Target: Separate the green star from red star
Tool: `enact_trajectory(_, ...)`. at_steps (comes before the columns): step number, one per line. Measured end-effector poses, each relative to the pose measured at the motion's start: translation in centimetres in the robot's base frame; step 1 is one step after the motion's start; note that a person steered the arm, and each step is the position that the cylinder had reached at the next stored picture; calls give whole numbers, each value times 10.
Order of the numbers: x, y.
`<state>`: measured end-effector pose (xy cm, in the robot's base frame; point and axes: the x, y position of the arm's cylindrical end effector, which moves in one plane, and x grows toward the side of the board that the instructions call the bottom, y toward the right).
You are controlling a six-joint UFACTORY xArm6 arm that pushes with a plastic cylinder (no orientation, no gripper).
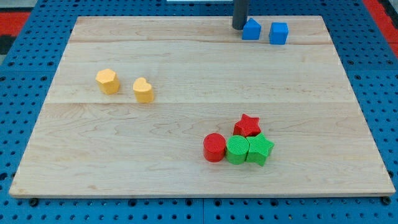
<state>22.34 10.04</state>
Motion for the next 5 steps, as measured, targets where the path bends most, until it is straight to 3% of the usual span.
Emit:
enact_trajectory(1, -4, 29)
enact_trajectory(5, 14, -54)
